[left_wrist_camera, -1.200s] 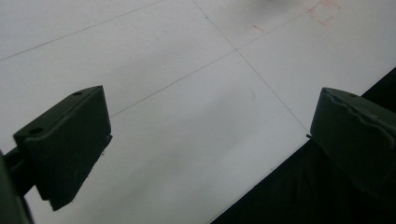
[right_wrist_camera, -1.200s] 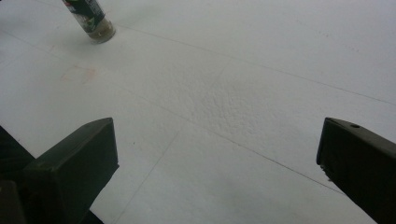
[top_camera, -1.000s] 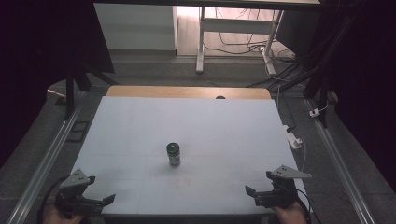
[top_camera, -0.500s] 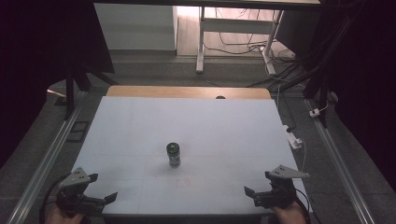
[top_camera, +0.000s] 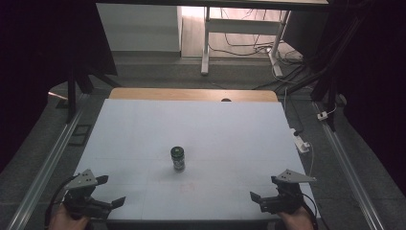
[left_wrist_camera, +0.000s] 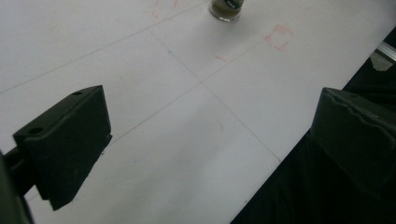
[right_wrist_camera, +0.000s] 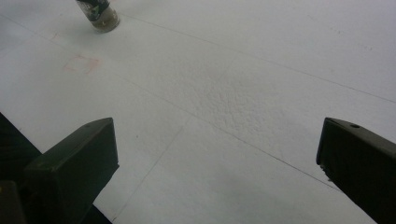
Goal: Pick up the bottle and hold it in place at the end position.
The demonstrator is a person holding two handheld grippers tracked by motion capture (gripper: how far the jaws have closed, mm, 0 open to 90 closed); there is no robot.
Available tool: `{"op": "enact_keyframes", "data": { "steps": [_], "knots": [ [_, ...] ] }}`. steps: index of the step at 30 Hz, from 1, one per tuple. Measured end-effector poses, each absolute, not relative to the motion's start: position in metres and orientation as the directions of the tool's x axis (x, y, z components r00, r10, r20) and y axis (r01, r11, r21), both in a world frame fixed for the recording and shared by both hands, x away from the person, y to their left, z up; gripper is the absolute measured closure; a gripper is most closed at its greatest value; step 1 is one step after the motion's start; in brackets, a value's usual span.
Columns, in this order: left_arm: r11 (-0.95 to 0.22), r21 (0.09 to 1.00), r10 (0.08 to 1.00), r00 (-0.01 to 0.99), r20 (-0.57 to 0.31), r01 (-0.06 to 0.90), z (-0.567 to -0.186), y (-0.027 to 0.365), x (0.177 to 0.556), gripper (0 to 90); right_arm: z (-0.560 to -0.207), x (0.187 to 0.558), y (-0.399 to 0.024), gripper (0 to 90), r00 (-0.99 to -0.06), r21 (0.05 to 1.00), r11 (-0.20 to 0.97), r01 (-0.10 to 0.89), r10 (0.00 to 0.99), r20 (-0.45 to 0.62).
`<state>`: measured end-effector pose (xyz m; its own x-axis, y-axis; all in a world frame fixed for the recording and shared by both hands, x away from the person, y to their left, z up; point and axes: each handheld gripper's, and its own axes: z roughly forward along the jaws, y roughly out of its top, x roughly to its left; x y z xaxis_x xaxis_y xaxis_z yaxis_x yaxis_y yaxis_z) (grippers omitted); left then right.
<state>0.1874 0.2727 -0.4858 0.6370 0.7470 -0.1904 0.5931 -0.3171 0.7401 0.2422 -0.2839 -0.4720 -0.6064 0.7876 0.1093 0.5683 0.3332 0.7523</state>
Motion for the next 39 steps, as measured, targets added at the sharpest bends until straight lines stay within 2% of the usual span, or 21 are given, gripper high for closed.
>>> {"op": "enact_keyframes", "data": {
  "steps": [10,22,39],
  "knots": [
    [-0.360,0.752,0.732,0.667,-0.139,0.553,-0.485,0.259,0.197,0.0,-0.472,0.243,-0.284,0.0,-0.609,0.750,0.337,0.569,0.786,0.109],
    [-0.332,0.757,0.734,0.658,-0.167,0.563,-0.488,0.247,0.211,0.0,-0.472,0.243,-0.283,0.0,-0.610,0.747,0.340,0.571,0.785,0.109],
    [-0.381,0.733,0.714,0.683,-0.154,0.563,-0.485,0.220,0.239,0.1,-0.472,0.244,-0.283,0.0,-0.610,0.744,0.339,0.576,0.784,0.115]
  ]
}}
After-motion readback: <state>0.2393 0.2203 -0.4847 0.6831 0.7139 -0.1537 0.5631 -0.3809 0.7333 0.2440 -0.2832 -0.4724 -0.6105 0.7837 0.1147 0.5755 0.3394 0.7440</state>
